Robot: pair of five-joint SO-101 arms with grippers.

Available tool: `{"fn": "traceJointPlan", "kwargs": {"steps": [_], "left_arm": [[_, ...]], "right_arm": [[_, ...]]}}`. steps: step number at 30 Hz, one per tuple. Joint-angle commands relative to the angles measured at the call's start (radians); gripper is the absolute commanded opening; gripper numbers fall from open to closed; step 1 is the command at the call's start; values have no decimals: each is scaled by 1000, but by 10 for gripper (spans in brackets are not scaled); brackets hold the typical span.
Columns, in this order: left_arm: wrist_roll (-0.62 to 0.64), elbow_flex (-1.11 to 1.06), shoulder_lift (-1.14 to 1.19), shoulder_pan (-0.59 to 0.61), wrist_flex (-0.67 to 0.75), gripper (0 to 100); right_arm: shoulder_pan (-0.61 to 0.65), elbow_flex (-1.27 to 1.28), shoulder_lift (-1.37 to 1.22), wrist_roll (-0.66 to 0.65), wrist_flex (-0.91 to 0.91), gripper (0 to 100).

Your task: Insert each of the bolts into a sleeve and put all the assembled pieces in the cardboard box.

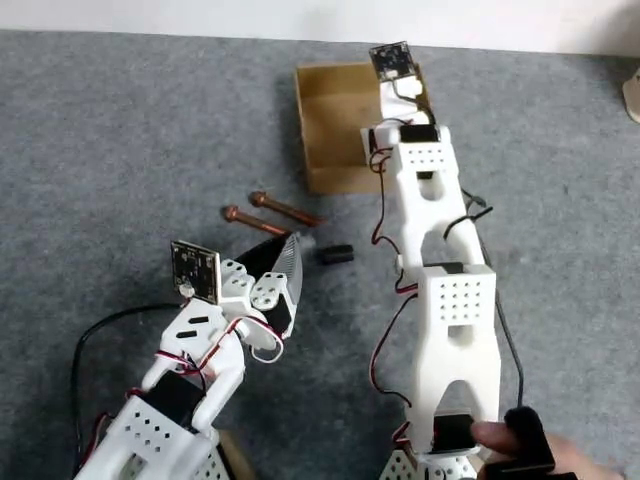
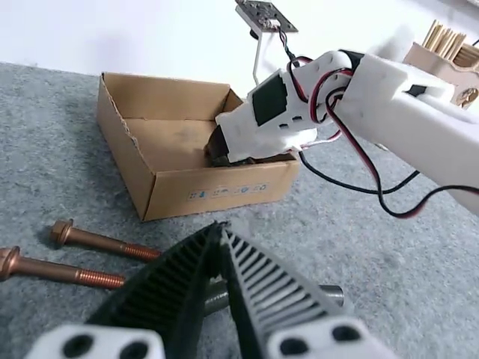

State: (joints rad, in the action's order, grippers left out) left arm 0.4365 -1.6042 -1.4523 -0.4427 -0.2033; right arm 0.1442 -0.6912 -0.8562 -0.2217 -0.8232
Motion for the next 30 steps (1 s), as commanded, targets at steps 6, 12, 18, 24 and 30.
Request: {"fn": "traceJointPlan", "kwargs": {"steps": [6, 12, 18, 24, 30], "left_arm": [[-9, 36, -1, 5, 0, 10], [-9, 36, -1, 4, 0, 10], [-8, 36, -8, 7, 5, 10], [-5, 39, -10, 13, 5, 10], [-3, 47, -10, 13, 2, 10]], "right_arm": [[-10, -171, 36, 9, -71, 184], [-5, -366, 35, 64, -294, 184], [-5, -522, 36, 86, -558, 184], [-4, -630, 31, 89, -776, 184], [-7, -739, 31, 178, -934, 184]]}}
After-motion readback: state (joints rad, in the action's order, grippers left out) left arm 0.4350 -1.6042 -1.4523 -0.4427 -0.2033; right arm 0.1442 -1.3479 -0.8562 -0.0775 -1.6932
